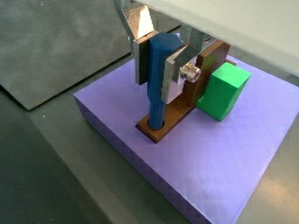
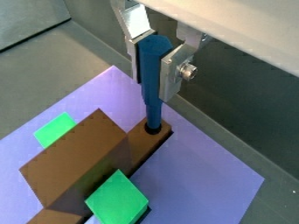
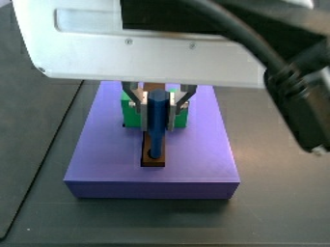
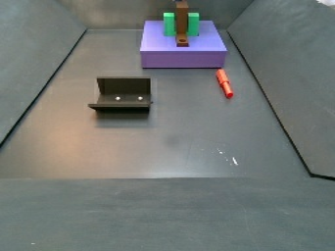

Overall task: Pick up the blue object. Move up. Move to above the board. Insert the blue object.
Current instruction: Insert the blue object.

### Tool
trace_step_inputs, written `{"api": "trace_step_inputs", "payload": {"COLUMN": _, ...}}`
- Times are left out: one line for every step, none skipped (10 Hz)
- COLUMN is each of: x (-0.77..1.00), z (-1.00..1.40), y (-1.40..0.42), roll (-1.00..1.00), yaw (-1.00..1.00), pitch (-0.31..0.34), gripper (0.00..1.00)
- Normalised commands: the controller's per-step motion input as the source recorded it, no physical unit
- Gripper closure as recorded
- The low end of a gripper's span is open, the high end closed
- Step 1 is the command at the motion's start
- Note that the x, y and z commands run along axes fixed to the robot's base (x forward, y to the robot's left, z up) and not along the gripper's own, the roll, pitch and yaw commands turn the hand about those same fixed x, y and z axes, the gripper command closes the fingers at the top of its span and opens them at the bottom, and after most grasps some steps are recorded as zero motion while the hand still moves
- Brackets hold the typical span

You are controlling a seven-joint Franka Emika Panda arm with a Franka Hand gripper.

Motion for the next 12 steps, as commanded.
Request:
{"api": "trace_step_inputs", "payload": {"x": -0.01, "z": 0.0, "y": 0.0, "roll": 0.11, "yaw": 0.0, "pitch": 0.0, "gripper": 1.0}}
{"api": "trace_step_inputs", "payload": {"x": 0.0, "z": 0.0, "y": 0.0, "roll": 0.08, "yaw": 0.0, "pitch": 0.007, "gripper": 1.0}}
{"api": "trace_step_inputs", "payload": {"x": 0.0, "z": 0.0, "y": 0.02, "roll": 0.08, "yaw": 0.0, "pitch": 0.0, "gripper": 1.0}}
{"api": "trace_step_inputs", "payload": {"x": 0.13, "z": -0.03, "y": 0.02, "roll": 0.08, "yaw": 0.12, "pitch": 0.0, "gripper": 1.0}}
{"api": "trace_step_inputs", "payload": {"x": 0.11, "z": -0.09, "y": 0.05, "roll": 0.11, "yaw": 0.15, "pitch": 0.0, "gripper": 1.0}}
{"api": "trace_step_inputs", "payload": {"x": 0.05, "z": -0.1, "y": 0.02, "roll": 0.09, "yaw": 0.12, "pitch": 0.0, "gripper": 1.0}}
{"api": "trace_step_inputs", "payload": {"x": 0.0, "z": -0.11, "y": 0.0, "roll": 0.06, "yaw": 0.1, "pitch": 0.0, "gripper": 1.0}}
{"api": "trace_step_inputs", "payload": {"x": 0.0, "z": -0.15, "y": 0.0, "roll": 0.04, "yaw": 0.09, "pitch": 0.0, "gripper": 1.0}}
{"api": "trace_step_inputs", "payload": {"x": 0.0, "z": -0.18, "y": 0.0, "roll": 0.05, "yaw": 0.08, "pitch": -0.001, "gripper": 1.0}}
{"api": "trace_step_inputs", "payload": {"x": 0.0, "z": -0.21, "y": -0.01, "roll": 0.05, "yaw": 0.09, "pitch": -0.016, "gripper": 1.0}}
{"api": "trace_step_inputs", "payload": {"x": 0.0, "z": -0.2, "y": -0.06, "roll": 0.03, "yaw": 0.1, "pitch": -0.011, "gripper": 1.0}}
{"api": "trace_step_inputs", "payload": {"x": 0.0, "z": -0.21, "y": -0.04, "roll": 0.03, "yaw": 0.09, "pitch": -0.02, "gripper": 1.0}}
